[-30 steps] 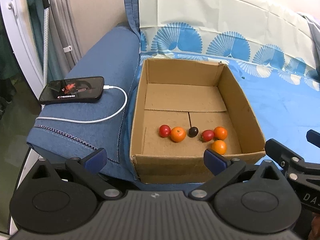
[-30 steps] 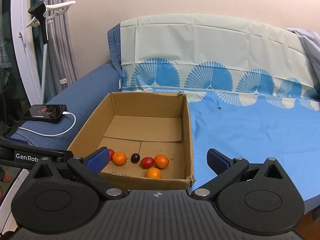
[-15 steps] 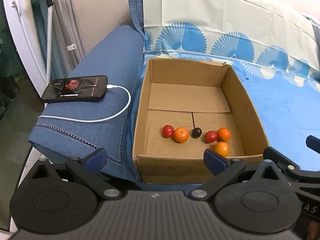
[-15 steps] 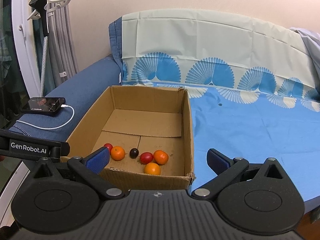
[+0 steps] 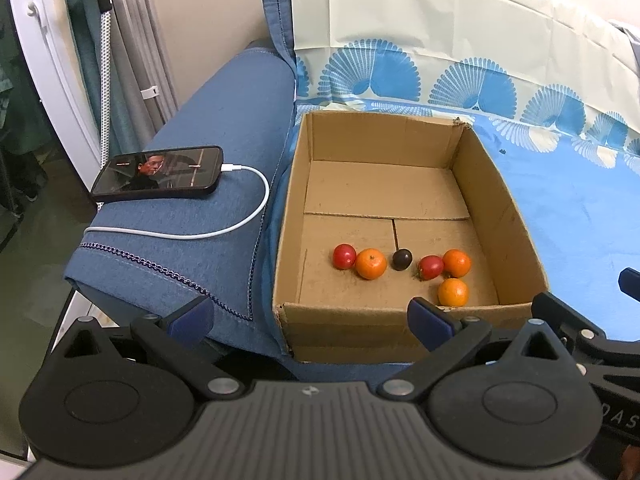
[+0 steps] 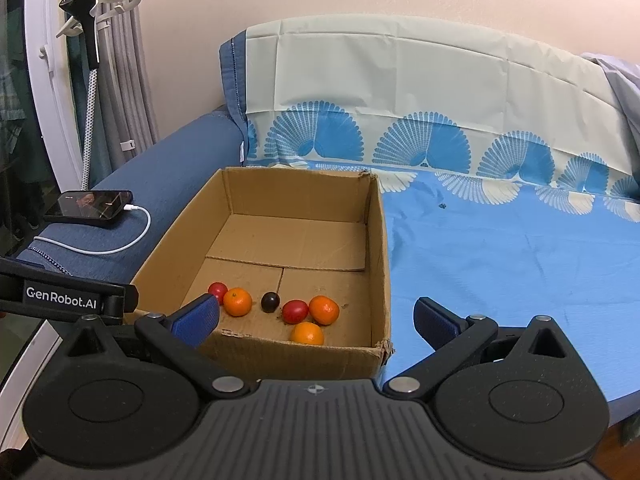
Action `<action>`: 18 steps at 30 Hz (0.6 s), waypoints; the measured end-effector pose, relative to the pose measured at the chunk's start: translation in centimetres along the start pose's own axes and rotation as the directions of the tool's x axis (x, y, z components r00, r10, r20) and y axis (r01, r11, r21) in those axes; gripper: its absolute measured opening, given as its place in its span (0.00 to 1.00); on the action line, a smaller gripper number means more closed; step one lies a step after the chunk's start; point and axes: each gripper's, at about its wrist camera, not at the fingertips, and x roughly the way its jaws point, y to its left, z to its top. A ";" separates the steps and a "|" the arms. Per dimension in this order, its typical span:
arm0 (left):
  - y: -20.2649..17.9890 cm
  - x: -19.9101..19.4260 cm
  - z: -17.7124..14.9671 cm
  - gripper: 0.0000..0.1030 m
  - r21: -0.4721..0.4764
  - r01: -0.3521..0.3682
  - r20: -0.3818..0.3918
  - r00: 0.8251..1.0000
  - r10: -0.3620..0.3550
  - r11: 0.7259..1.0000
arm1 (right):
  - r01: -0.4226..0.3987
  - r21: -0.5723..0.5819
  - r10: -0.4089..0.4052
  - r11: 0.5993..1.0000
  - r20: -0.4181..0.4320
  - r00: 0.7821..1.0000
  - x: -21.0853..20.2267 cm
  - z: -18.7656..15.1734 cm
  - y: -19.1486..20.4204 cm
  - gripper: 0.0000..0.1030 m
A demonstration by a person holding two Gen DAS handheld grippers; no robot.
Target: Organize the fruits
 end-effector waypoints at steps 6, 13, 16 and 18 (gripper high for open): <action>0.0 0.1 0.0 1.00 -0.001 -0.002 -0.007 1.000 0.002 1.000 | -0.002 0.000 0.002 1.000 0.000 1.000 0.0 0.0 0.0 1.00; 0.0 0.1 -0.1 1.00 0.000 -0.005 -0.006 1.000 0.005 1.000 | -0.003 0.000 0.003 1.000 0.000 1.000 0.1 0.0 0.0 0.99; 0.0 0.1 -0.1 1.00 0.001 -0.005 -0.008 1.000 0.005 1.000 | -0.003 -0.001 0.003 1.000 -0.001 1.000 0.1 -0.1 0.1 1.00; 0.0 0.2 -0.2 1.00 0.002 -0.007 -0.009 1.000 0.007 1.000 | -0.002 0.000 0.002 1.000 0.000 1.000 0.1 -0.1 0.1 0.99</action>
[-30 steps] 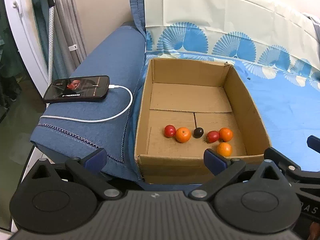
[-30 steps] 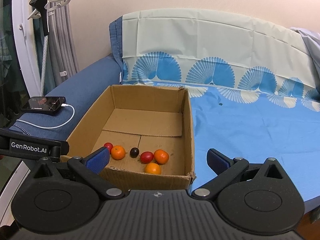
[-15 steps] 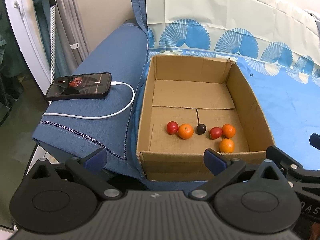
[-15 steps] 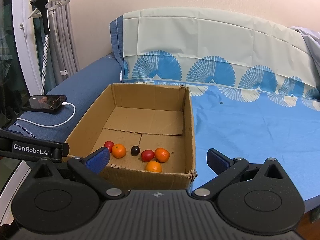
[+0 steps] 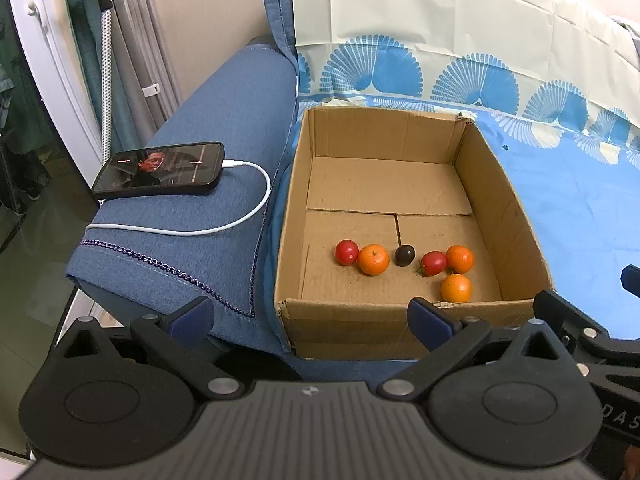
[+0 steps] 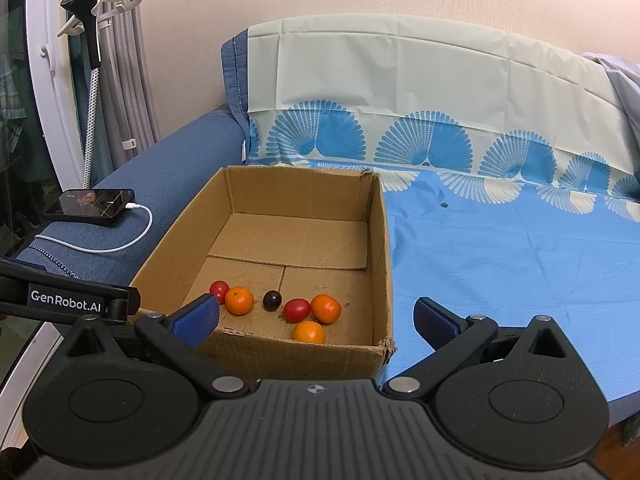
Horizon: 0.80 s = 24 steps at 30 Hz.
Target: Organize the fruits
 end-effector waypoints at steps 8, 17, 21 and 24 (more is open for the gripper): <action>0.0 0.2 -0.1 1.00 0.002 -0.001 -0.006 1.000 0.001 1.000 | -0.001 0.000 0.001 1.000 -0.001 1.000 0.0 -0.1 0.1 1.00; 0.1 0.3 0.0 1.00 0.003 0.000 -0.007 1.000 0.000 1.000 | -0.002 0.000 0.002 1.000 0.000 1.000 0.0 -0.2 0.1 1.00; 0.1 0.2 0.0 1.00 0.002 0.000 -0.008 1.000 0.000 1.000 | -0.002 0.000 0.002 1.000 -0.001 1.000 0.1 -0.2 0.2 1.00; 0.1 0.3 0.0 1.00 0.002 -0.001 -0.009 1.000 0.001 1.000 | -0.002 0.000 0.002 1.000 0.000 1.000 0.1 -0.2 0.2 1.00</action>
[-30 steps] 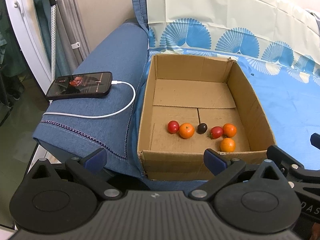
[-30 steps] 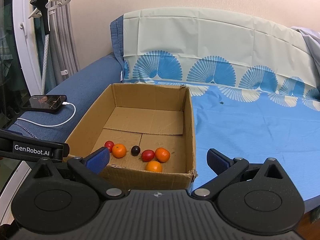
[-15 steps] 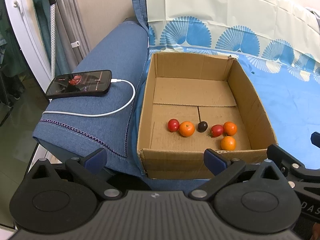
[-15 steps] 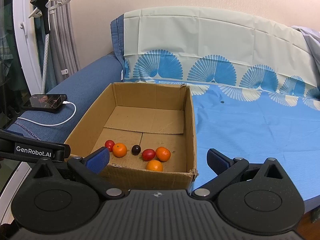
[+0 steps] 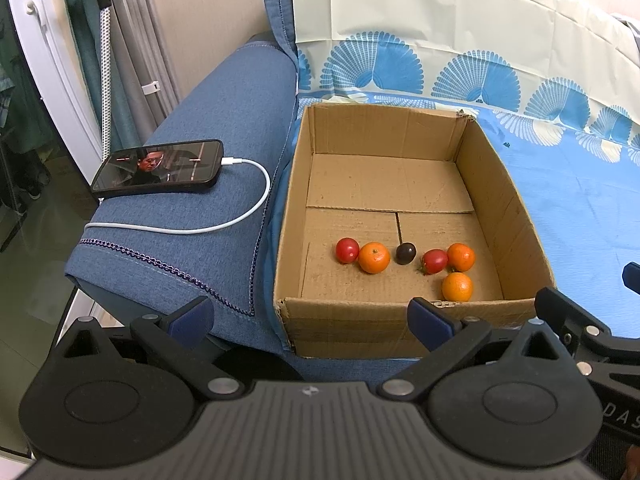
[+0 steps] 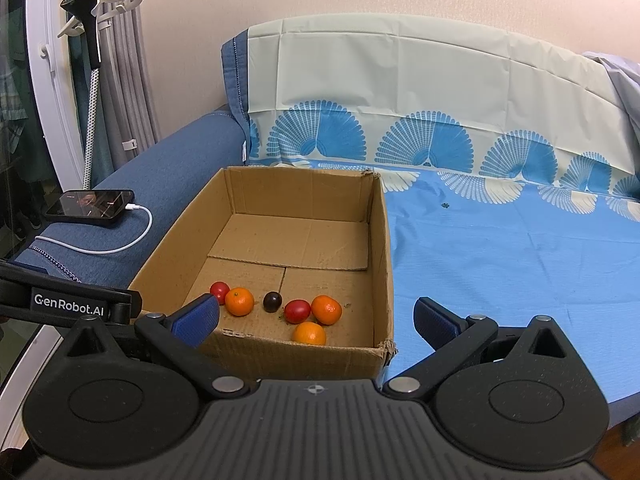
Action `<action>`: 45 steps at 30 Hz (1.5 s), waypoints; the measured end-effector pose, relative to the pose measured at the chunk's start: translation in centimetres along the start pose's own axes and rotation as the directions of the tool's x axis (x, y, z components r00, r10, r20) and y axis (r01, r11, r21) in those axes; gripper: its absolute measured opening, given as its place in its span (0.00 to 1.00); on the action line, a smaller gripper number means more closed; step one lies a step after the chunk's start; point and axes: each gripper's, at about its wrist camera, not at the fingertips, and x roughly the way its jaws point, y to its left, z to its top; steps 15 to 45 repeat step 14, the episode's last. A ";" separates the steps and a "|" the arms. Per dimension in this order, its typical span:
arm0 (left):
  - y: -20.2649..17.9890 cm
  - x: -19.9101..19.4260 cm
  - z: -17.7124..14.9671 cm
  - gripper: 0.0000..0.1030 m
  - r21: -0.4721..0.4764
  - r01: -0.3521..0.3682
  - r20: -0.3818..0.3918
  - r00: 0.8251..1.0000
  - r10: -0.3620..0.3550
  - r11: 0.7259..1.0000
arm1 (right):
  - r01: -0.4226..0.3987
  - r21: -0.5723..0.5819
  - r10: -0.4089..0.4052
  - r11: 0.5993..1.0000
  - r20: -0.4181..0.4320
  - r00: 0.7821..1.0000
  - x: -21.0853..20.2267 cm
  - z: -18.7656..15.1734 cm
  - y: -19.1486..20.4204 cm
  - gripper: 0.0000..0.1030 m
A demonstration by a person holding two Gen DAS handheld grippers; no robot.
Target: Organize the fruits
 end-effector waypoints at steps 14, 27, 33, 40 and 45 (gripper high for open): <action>-0.6 0.3 0.2 1.00 0.014 -0.021 -0.007 1.000 0.021 1.000 | -0.013 -0.006 0.013 1.000 0.002 1.000 0.2 0.2 0.0 1.00; -0.6 0.3 0.2 1.00 0.014 -0.021 -0.007 1.000 0.021 1.000 | -0.013 -0.006 0.013 1.000 0.002 1.000 0.2 0.2 0.0 1.00; -0.6 0.3 0.2 1.00 0.014 -0.021 -0.007 1.000 0.021 1.000 | -0.013 -0.006 0.013 1.000 0.002 1.000 0.2 0.2 0.0 1.00; -0.6 0.3 0.2 1.00 0.014 -0.021 -0.007 1.000 0.021 1.000 | -0.013 -0.006 0.013 1.000 0.002 1.000 0.2 0.2 0.0 1.00; -0.6 0.3 0.2 1.00 0.014 -0.021 -0.007 1.000 0.021 1.000 | -0.013 -0.006 0.013 1.000 0.002 1.000 0.2 0.2 0.0 1.00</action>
